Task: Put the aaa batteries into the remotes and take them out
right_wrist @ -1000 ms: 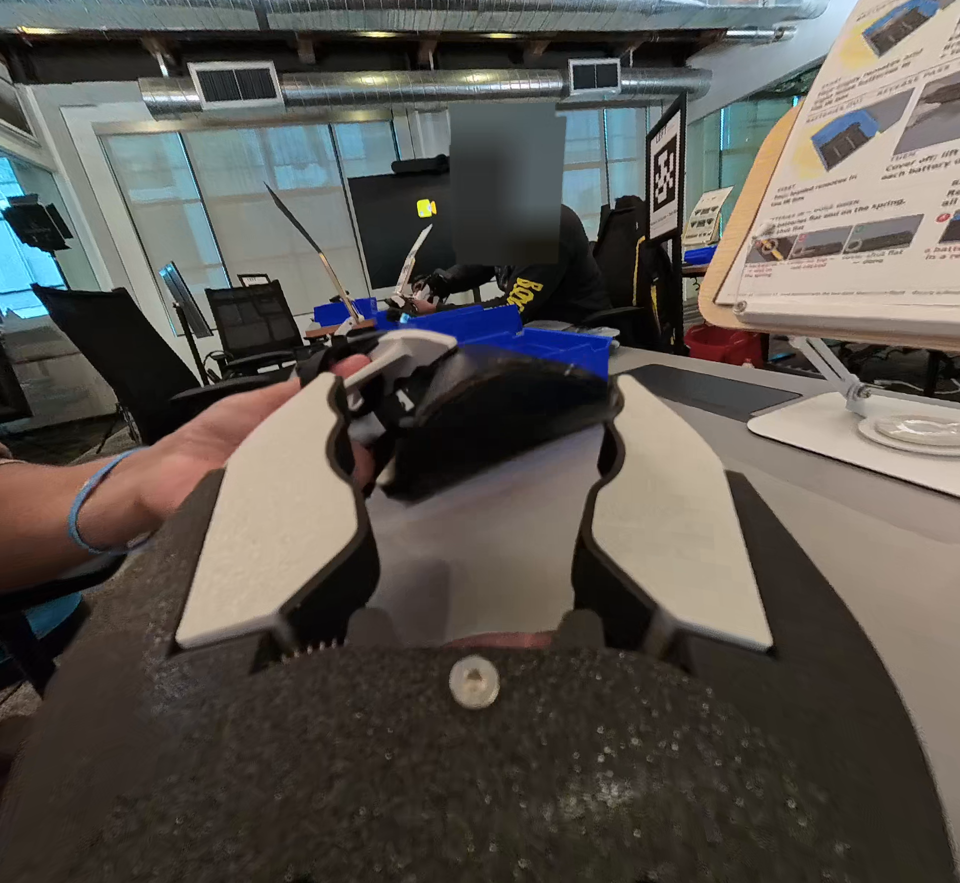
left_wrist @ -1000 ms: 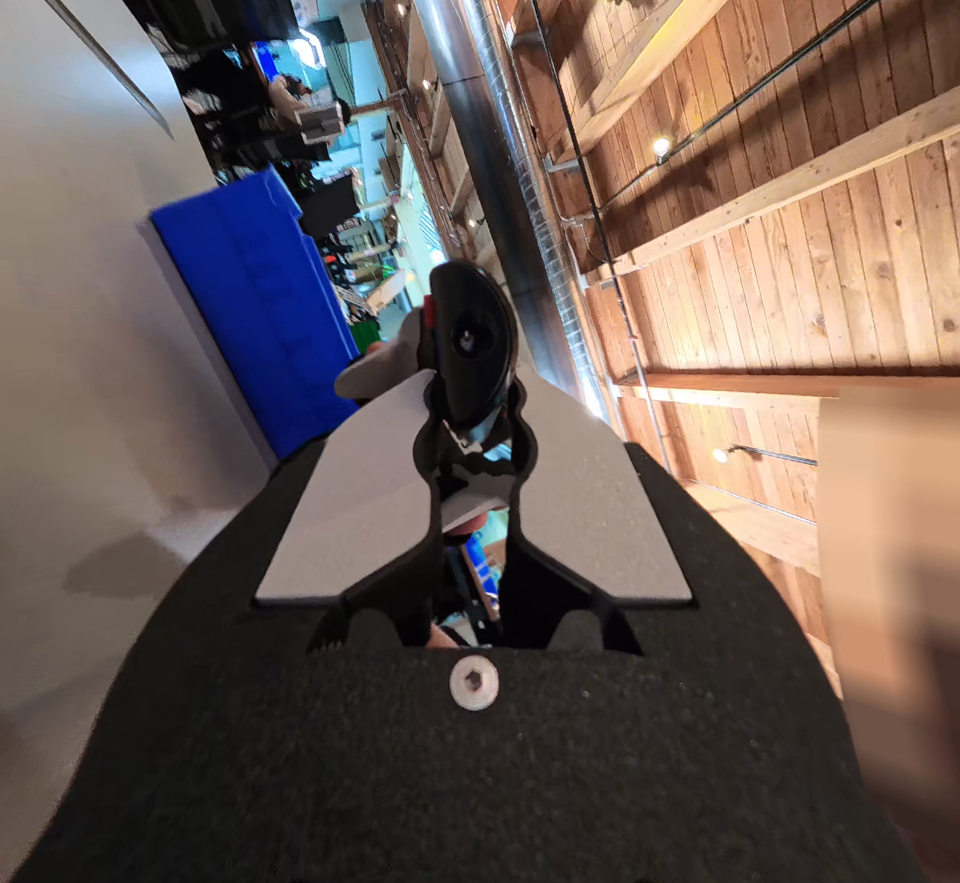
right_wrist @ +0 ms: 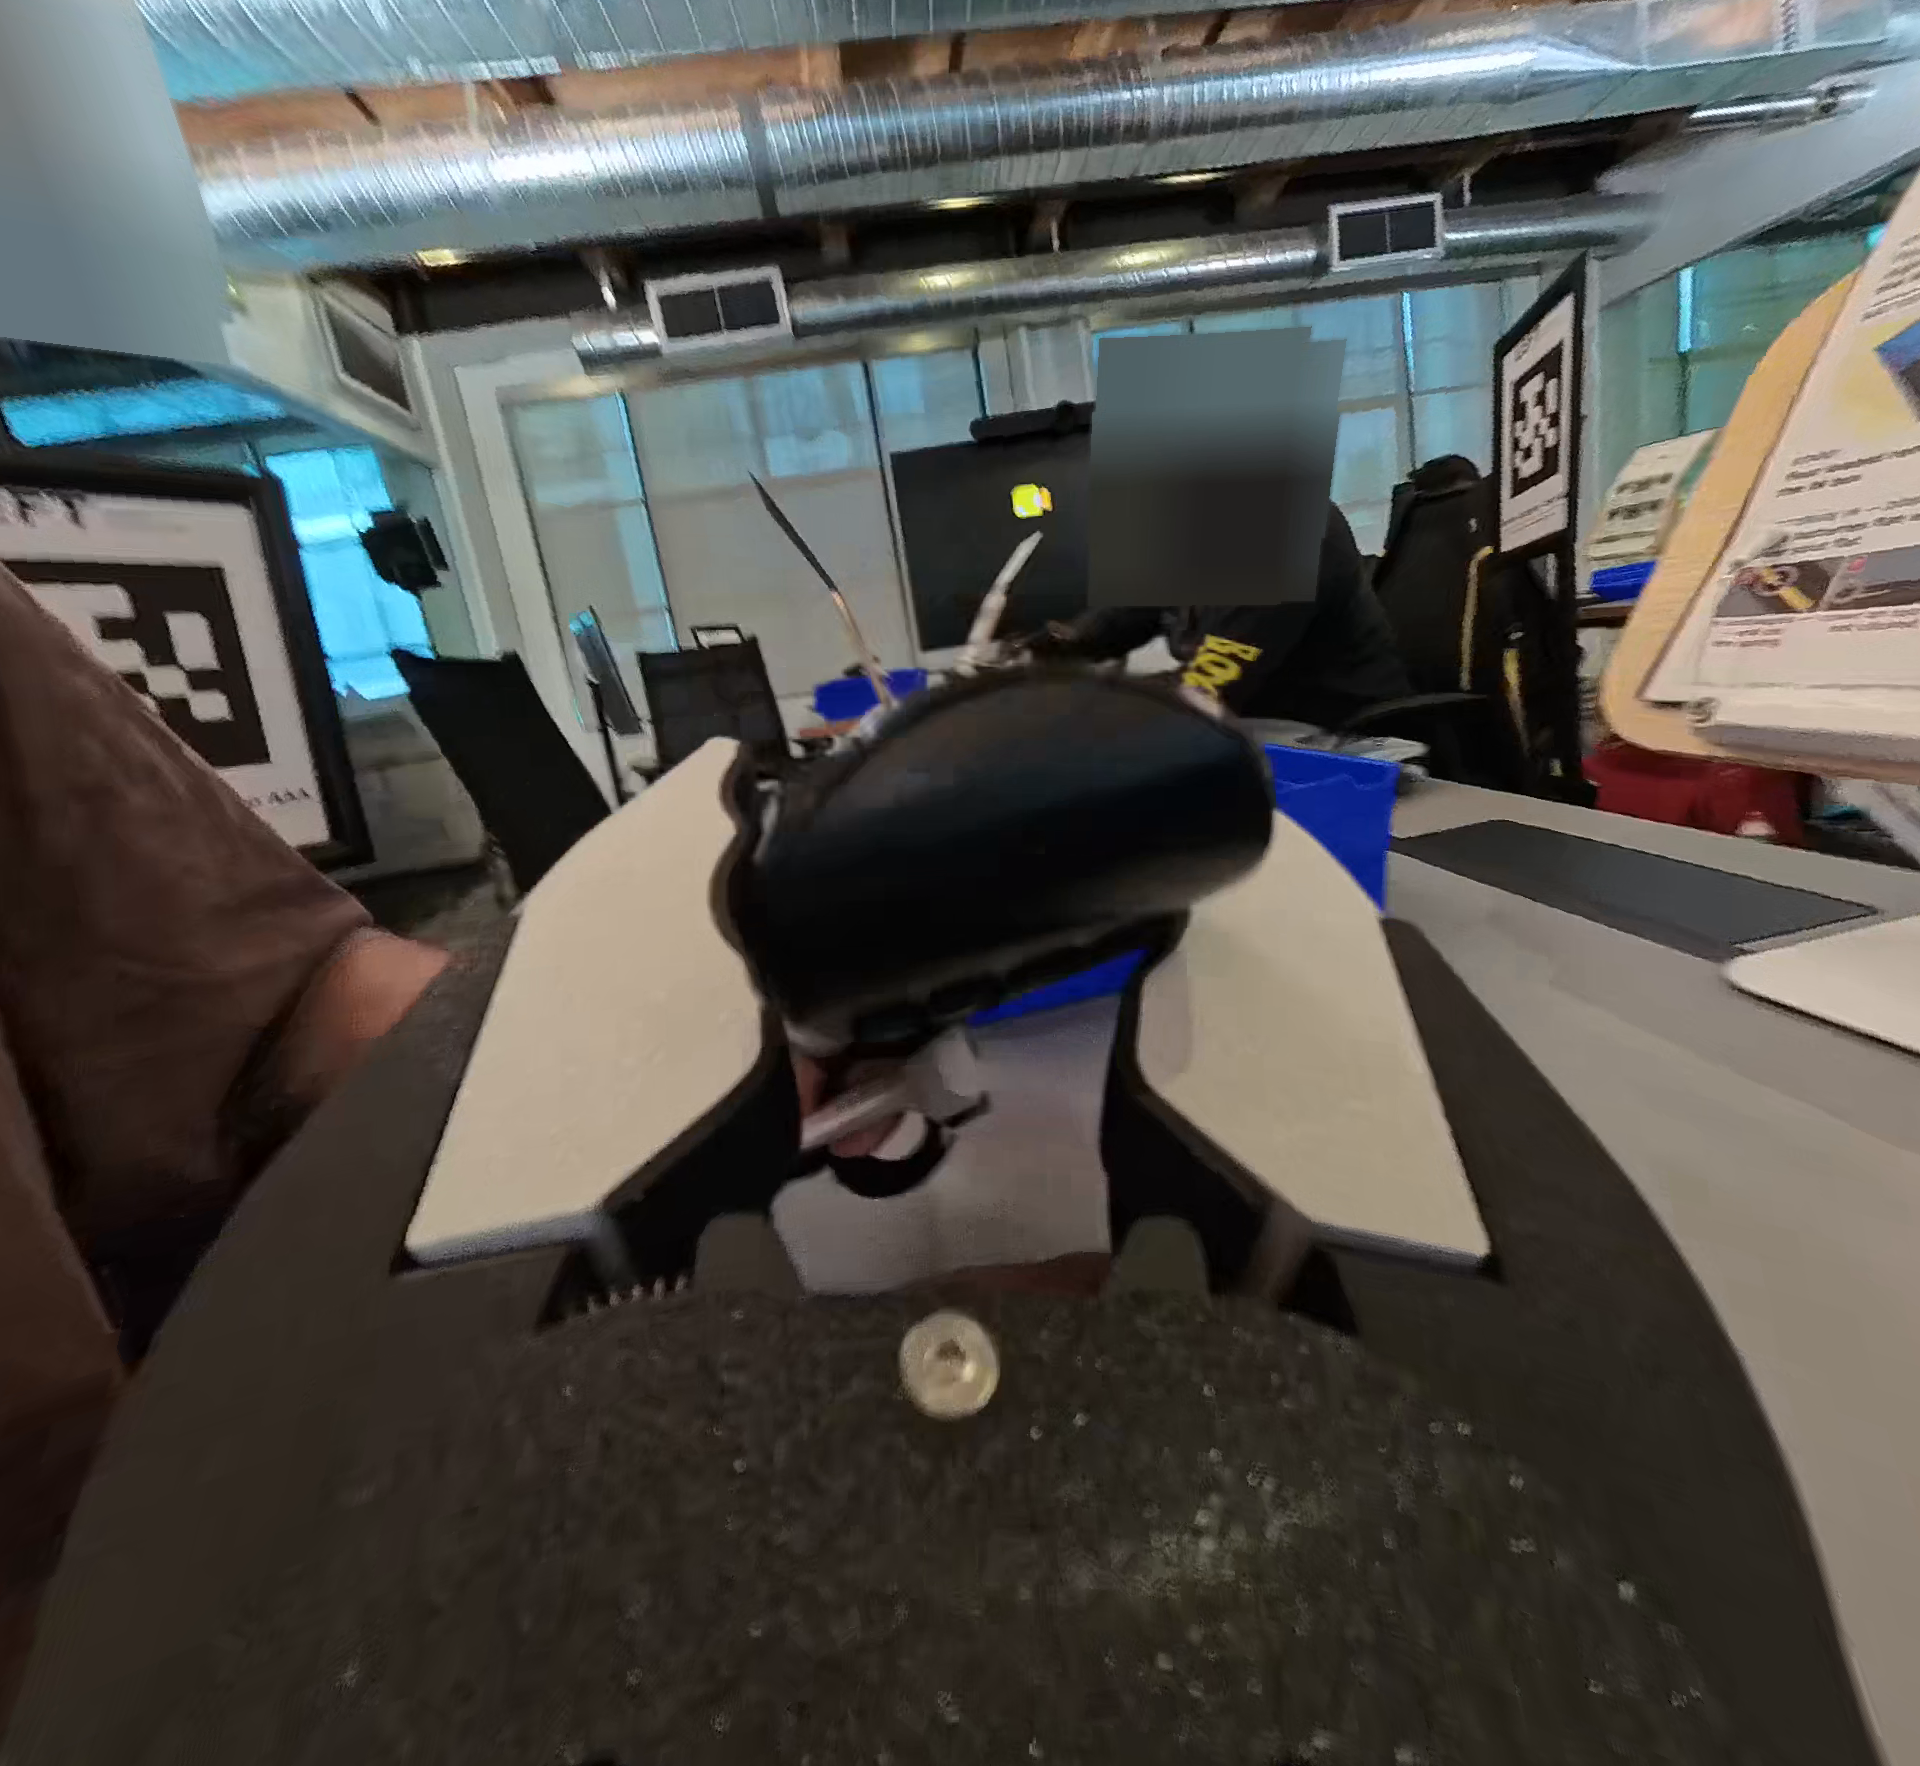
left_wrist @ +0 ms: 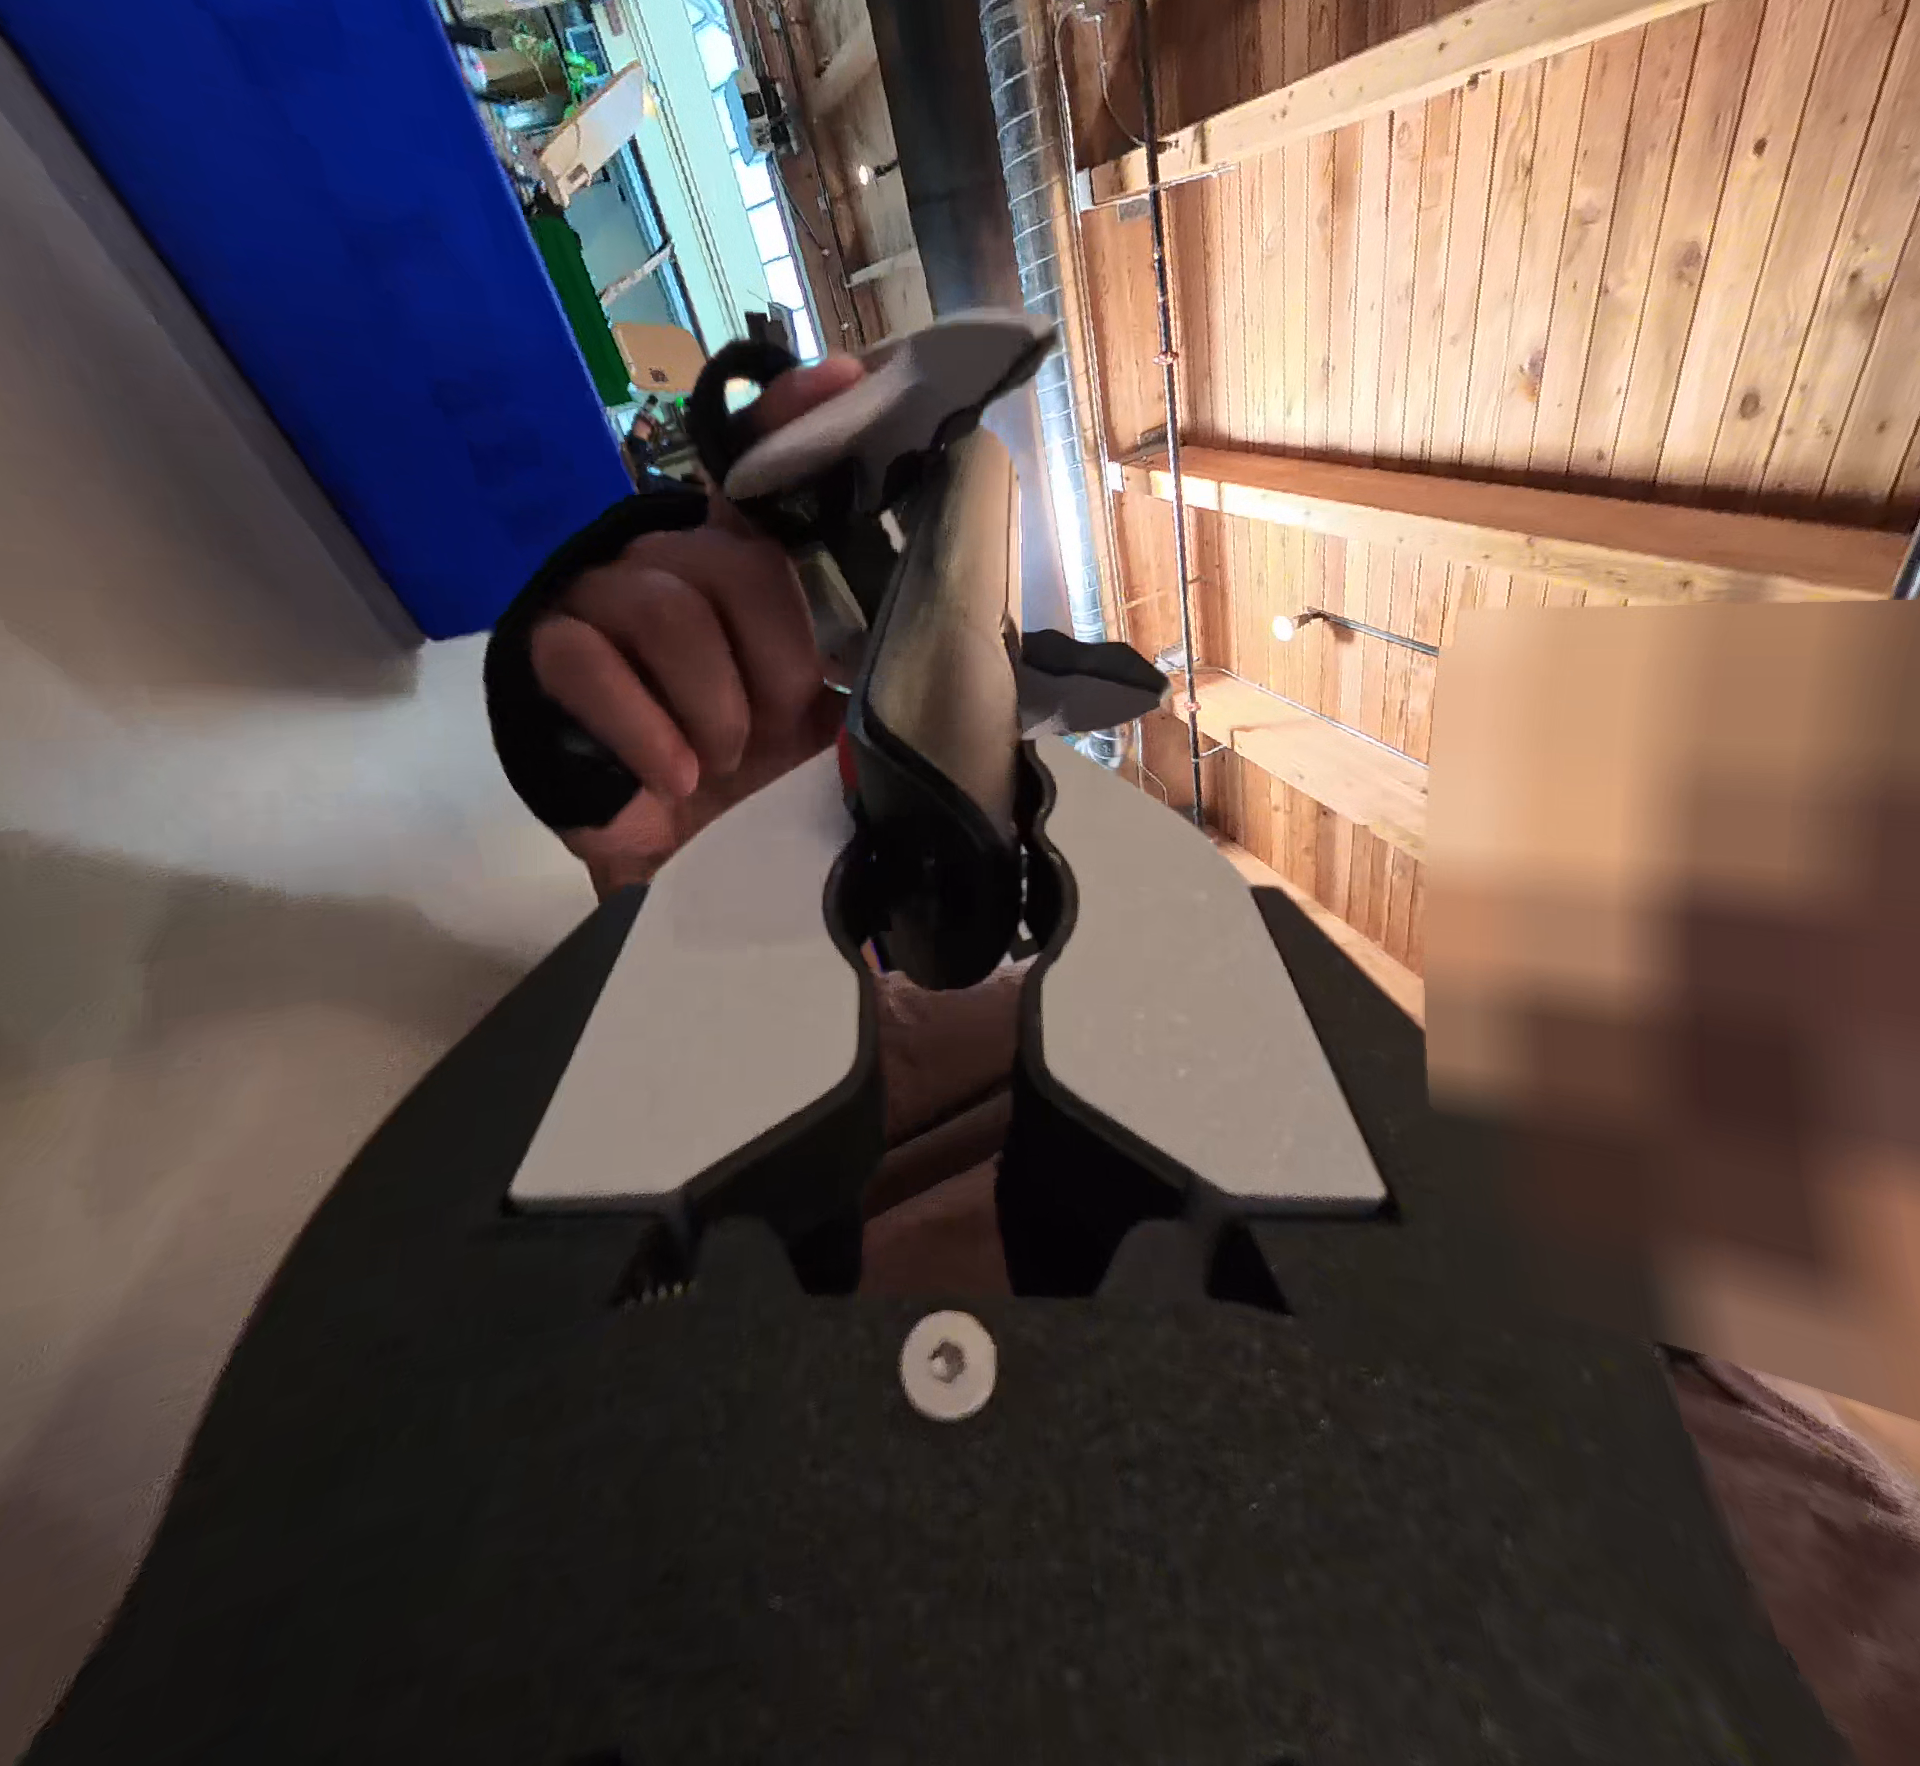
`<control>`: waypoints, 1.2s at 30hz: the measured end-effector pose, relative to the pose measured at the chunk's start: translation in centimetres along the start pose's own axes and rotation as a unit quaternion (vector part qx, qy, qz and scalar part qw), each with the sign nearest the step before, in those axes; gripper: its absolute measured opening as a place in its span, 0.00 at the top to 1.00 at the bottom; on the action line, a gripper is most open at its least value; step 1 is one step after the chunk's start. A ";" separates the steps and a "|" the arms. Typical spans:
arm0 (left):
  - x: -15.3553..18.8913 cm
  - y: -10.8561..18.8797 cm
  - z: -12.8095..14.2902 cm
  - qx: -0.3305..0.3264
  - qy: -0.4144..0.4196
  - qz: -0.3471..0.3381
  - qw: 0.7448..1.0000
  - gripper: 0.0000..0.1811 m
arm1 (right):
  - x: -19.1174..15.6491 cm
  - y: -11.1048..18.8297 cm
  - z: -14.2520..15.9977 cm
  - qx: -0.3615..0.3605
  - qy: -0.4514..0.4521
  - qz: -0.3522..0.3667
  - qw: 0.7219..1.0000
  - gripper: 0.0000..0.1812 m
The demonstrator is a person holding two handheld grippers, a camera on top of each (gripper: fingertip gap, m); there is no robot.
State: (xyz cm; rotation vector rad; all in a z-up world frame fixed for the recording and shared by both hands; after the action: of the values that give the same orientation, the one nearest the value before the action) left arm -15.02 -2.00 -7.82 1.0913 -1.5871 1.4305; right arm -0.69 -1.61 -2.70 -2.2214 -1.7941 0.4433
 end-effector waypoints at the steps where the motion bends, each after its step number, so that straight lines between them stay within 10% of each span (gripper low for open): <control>1: -0.1 0.0 0.2 -0.005 0.010 0.000 1.000 0.87 | 0.0 0.1 -0.1 -0.008 0.015 0.005 1.000 0.59; 13: 0.1 -0.4 0.6 -0.023 0.026 0.007 0.999 0.86 | 0.2 0.1 -0.6 0.009 -0.036 0.000 0.999 0.63; 18: 0.2 2.2 -0.7 -0.020 -0.064 -0.064 0.996 0.66 | 1.4 0.8 -1.3 0.008 -0.061 0.061 0.996 0.63; 26: 3.0 2.3 -3.9 -0.081 -0.378 -0.248 0.888 0.58 | 0.7 0.9 -1.4 0.028 -0.026 0.013 0.999 0.63; 29: 1.6 0.6 -4.1 -0.179 -0.338 -0.227 0.896 0.49 | 0.3 0.6 -1.4 0.022 -0.016 -0.010 1.000 0.63; 36: -0.2 -2.2 -4.5 -0.279 -0.165 -0.119 0.938 0.73 | 0.9 0.6 -0.4 -0.001 -0.020 -0.010 1.000 0.63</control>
State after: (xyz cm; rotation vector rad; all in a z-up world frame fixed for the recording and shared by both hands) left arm -12.99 2.43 -6.60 1.1558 -1.8605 0.5914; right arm 0.18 -0.87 -2.58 -2.2093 -1.8344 0.4846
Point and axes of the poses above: each gripper's, where its closed fingertips meet, y back along the fingers, z out of its underside, x = y × z across the jaws, the point moved 7 cm from there along y, back along the fingers, and after that the axes turned 5 degrees about y, right-handed, at the moved point
